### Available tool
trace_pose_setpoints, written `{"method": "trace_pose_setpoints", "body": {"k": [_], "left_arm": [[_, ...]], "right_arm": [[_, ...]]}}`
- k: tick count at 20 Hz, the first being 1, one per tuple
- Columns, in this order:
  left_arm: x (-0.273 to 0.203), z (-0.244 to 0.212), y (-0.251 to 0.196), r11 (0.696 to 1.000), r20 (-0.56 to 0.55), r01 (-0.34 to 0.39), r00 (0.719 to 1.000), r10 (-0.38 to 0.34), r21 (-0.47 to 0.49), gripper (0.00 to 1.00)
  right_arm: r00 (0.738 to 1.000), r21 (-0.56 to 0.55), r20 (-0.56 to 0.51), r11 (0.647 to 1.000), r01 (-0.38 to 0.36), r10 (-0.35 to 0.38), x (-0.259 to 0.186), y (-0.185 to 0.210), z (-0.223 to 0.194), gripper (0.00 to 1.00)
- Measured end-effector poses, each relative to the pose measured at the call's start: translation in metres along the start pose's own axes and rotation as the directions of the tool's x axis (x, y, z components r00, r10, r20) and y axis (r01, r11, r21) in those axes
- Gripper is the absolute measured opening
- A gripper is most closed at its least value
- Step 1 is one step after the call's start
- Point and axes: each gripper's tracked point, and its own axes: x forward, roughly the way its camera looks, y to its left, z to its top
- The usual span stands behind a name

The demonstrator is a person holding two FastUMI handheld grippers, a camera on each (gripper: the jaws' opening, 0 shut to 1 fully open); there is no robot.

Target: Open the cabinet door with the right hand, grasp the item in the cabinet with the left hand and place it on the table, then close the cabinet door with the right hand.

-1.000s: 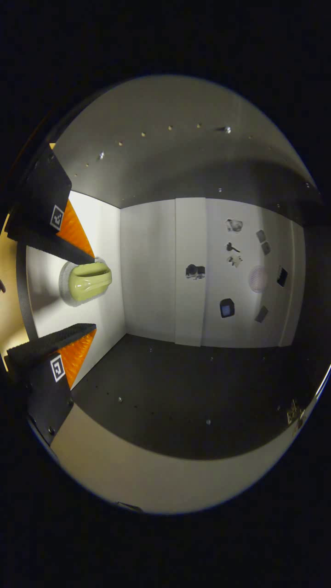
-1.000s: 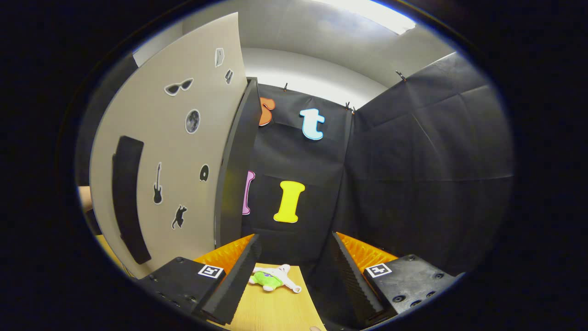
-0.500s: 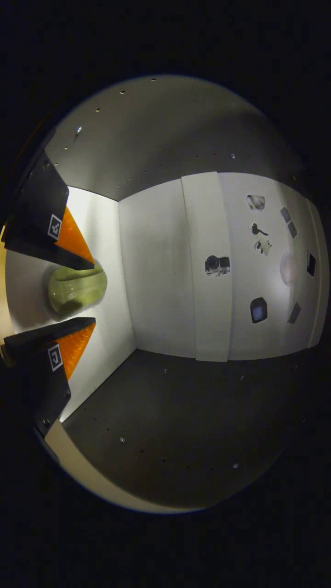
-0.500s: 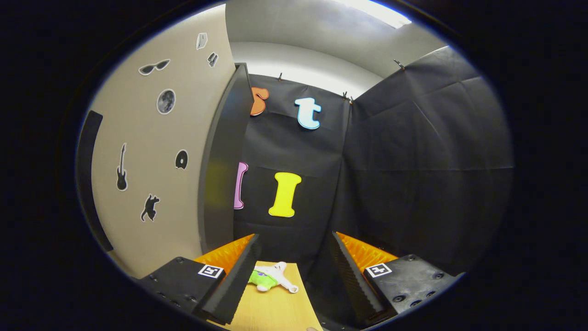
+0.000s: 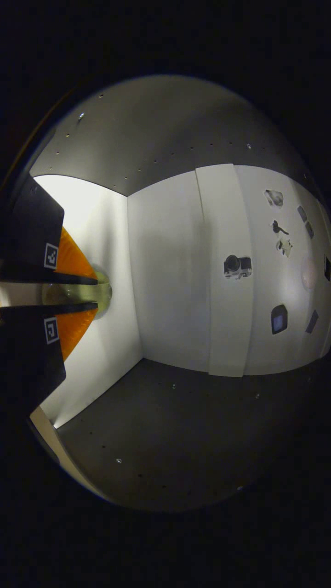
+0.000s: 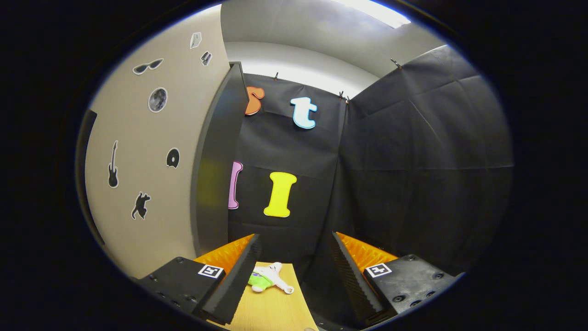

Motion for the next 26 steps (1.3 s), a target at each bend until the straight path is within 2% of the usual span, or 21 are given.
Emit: {"method": "trace_pose_setpoints", "body": {"k": [2, 7, 12, 15, 19, 22, 24, 26], "left_arm": [[0.001, 0.001, 0.0, 1.0, 0.006, -0.014, 1.0, 0.014, 0.001, 0.21], [-0.009, 0.003, 0.002, 0.996, 0.044, -0.023, 0.999, 0.027, -0.083, 0.14], [-0.049, 0.022, 0.006, 0.997, 0.153, -0.06, 0.986, 0.067, -0.047, 0.16], [-0.093, 0.025, 0.004, 0.997, 0.215, -0.073, 0.974, 0.076, -0.022, 0.16], [-0.173, 0.008, -0.011, 0.999, 0.279, -0.002, 0.96, 0.013, -0.041, 0.16], [-0.237, -0.019, -0.018, 0.997, 0.316, 0.039, 0.949, -0.018, -0.06, 0.16], [-0.274, -0.048, -0.025, 0.995, 0.31, 0.069, 0.95, -0.042, -0.078, 0.16], [-0.302, -0.073, -0.025, 0.994, 0.305, 0.07, 0.951, -0.042, -0.081, 0.16]], "right_arm": [[1.0, -0.002, 0.003, 1.0, -0.004, 0.004, -0.001, 0.002, 0.001, 0.96], [0.999, -0.002, 0.018, 0.999, -0.034, 0.034, -0.008, 0.008, 0.007, 0.96], [0.998, 0.025, 0.028, 0.998, -0.062, 0.061, -0.013, 0.016, 0.012, 0.96], [0.995, 0.04, 0.04, 0.995, -0.095, 0.093, -0.018, 0.03, 0.017, 0.96], [0.988, 0.066, 0.051, 0.987, -0.147, 0.144, -0.036, 0.053, 0.026, 0.96], [0.985, 0.055, 0.074, 0.985, -0.163, 0.159, -0.06, 0.066, 0.035, 0.96], [0.983, 0.054, 0.079, 0.984, -0.169, 0.164, -0.079, 0.077, 0.04, 0.96], [0.983, 0.049, 0.097, 0.985, -0.163, 0.157, -0.099, 0.082, 0.048, 0.96]]}}
